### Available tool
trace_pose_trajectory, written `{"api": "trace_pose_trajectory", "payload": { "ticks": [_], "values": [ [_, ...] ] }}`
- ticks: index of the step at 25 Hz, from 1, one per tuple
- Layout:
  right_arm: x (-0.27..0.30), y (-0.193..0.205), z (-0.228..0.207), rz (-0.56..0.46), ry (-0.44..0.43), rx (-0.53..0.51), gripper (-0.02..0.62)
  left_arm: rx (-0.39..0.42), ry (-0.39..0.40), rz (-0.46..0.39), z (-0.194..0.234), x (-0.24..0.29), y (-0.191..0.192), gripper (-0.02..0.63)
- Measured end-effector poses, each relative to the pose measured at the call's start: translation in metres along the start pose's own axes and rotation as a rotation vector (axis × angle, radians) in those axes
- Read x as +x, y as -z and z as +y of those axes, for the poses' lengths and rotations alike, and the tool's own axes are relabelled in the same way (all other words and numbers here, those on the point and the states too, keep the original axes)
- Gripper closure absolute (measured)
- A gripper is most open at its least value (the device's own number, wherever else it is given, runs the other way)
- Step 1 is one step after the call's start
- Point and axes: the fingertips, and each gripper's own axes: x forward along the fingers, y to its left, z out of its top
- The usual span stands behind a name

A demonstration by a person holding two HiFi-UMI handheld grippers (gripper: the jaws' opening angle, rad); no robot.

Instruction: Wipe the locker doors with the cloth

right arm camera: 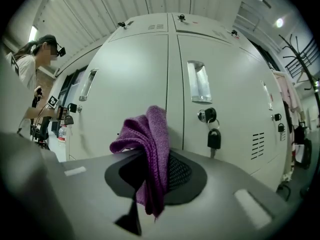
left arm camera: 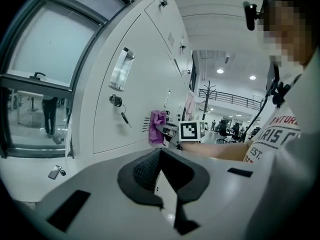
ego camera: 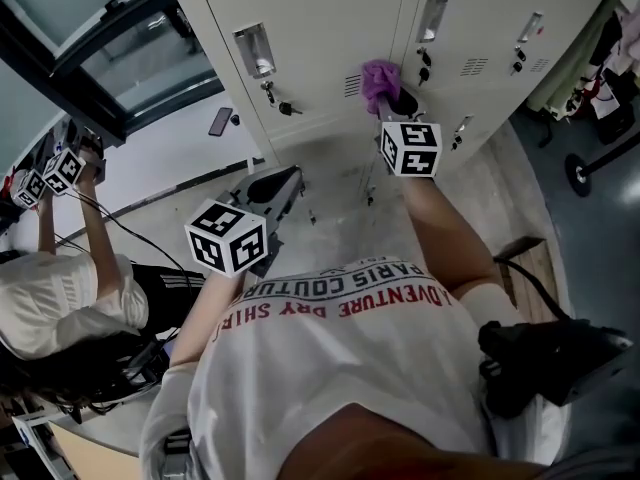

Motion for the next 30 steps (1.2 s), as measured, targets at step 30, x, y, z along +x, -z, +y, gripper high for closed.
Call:
{"api": "trace_pose_trajectory", "payload": {
  "ticks": [30],
  "values": [
    [-0.548,0.028,0.071,0.301,-0.786,0.211,0.532,-0.117,-0.167,-0.081,-0.393,-0.115,0.142,0.604]
  ]
}}
